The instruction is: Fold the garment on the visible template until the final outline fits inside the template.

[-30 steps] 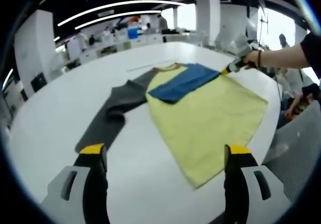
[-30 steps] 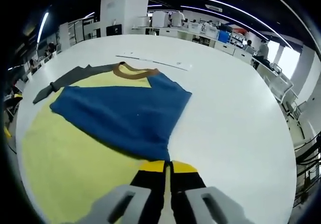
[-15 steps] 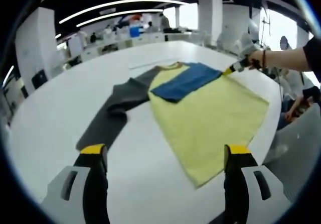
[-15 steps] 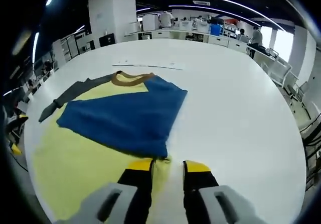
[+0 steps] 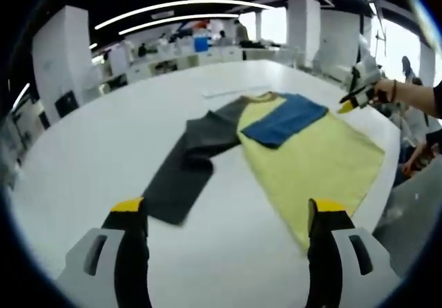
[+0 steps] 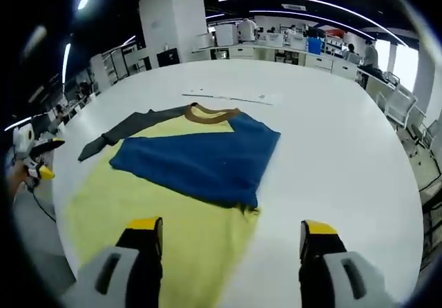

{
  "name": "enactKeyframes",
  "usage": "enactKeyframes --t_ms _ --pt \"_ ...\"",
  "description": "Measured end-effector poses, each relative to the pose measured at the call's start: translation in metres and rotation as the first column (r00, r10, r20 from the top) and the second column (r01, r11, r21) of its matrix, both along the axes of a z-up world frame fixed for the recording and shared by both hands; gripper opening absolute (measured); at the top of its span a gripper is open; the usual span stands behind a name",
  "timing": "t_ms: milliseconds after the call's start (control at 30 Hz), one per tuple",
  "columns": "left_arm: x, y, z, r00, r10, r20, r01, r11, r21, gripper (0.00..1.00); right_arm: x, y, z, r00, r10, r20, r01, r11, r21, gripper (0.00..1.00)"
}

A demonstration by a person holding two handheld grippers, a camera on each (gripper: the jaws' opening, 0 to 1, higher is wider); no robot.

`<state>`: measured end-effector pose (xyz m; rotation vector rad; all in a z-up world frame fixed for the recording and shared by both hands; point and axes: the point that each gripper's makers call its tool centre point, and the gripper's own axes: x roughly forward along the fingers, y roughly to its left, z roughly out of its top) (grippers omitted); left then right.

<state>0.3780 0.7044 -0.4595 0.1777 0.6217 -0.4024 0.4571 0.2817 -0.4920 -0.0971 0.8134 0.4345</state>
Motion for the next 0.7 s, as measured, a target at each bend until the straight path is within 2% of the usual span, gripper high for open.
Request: enactKeyframes --t_ms 67,233,500,700 --pt "0.004 0.006 0.0 1.0 0.004 -0.007 -0.004 1.0 0.008 0.92 -0.004 0.002 0.005 1.0 0.019 0.007 -0.019 1.0 0.0 0.93" --pt "0.014 0.017 -0.001 1.0 0.013 -0.01 -0.013 1.0 -0.002 0.91 -0.017 0.008 0.017 0.998 0.055 0.013 -0.055 0.998 0.031 0.99" --pt "0.028 0.034 -0.011 0.999 0.028 -0.021 -0.029 0.999 -0.039 0.87 -0.033 0.014 0.032 0.995 0.093 0.029 -0.095 0.994 0.054 1.0" --pt "0.035 0.048 -0.022 0.998 0.05 -0.044 -0.052 0.998 -0.045 0.83 -0.041 0.014 0.032 0.993 0.107 0.044 -0.108 0.994 0.021 1.0"
